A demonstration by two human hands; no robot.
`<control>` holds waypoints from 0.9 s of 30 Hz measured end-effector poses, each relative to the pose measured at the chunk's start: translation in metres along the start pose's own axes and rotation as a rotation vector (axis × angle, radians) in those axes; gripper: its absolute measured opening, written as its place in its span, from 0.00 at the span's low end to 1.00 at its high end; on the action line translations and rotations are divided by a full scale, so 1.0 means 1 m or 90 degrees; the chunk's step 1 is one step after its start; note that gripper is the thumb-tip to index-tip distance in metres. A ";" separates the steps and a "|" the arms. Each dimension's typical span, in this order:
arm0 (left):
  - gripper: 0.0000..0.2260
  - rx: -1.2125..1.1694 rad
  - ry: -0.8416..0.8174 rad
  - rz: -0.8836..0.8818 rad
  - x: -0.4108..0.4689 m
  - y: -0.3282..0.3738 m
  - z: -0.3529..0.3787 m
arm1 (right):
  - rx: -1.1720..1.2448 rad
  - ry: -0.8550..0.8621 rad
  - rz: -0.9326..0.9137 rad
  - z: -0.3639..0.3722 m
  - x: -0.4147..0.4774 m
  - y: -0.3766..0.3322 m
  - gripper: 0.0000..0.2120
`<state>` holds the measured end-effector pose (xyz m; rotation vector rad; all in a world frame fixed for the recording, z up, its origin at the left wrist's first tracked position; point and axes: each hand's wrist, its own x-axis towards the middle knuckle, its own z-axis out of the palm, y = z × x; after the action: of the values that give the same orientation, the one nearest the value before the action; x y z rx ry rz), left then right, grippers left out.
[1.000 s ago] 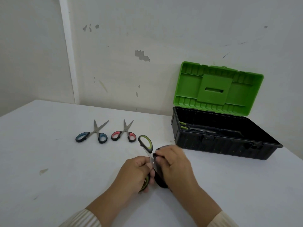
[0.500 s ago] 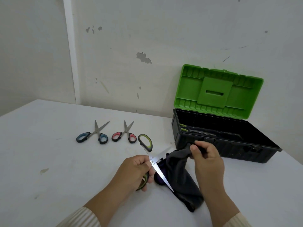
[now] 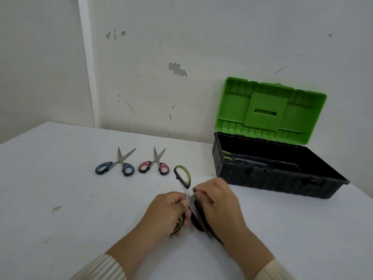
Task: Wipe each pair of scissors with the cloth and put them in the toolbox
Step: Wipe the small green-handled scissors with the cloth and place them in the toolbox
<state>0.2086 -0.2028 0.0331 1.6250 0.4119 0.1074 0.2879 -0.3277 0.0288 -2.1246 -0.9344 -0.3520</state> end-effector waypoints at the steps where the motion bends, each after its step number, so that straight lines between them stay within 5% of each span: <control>1: 0.13 -0.006 0.002 0.009 -0.001 0.001 -0.002 | -0.018 0.050 0.031 -0.006 0.005 0.007 0.05; 5: 0.12 -0.015 0.064 0.089 0.000 0.006 -0.007 | 0.043 0.169 0.174 -0.030 0.008 0.029 0.16; 7: 0.12 0.145 0.169 0.268 0.002 0.001 -0.013 | 0.145 0.143 0.196 -0.035 0.004 0.027 0.19; 9: 0.10 0.403 0.280 0.501 0.007 -0.005 -0.023 | 0.289 0.090 0.211 -0.038 0.002 0.017 0.12; 11: 0.13 0.547 0.285 0.600 0.013 -0.015 -0.027 | 0.421 0.024 0.240 -0.038 0.001 0.001 0.12; 13: 0.13 0.592 0.275 0.623 0.018 -0.022 -0.027 | 0.392 -0.040 0.267 -0.036 -0.001 -0.006 0.22; 16: 0.13 0.571 0.284 0.625 0.021 -0.022 -0.024 | 0.176 -0.104 0.227 -0.032 -0.002 -0.011 0.16; 18: 0.12 0.496 0.286 0.572 0.017 -0.018 -0.021 | 0.100 -0.132 0.197 -0.029 -0.002 -0.008 0.07; 21: 0.07 0.310 0.271 0.332 0.008 -0.006 -0.016 | 0.077 -0.139 0.177 -0.026 -0.002 -0.003 0.07; 24: 0.09 0.067 0.155 0.075 0.010 0.001 -0.021 | 0.077 -0.139 0.163 -0.027 0.001 -0.001 0.07; 27: 0.07 -0.072 0.023 -0.061 0.010 0.004 -0.028 | 0.010 -0.160 0.133 -0.026 0.000 0.003 0.05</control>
<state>0.2095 -0.1733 0.0379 1.4910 0.5030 0.0864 0.2916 -0.3489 0.0444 -2.2617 -0.8381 0.0282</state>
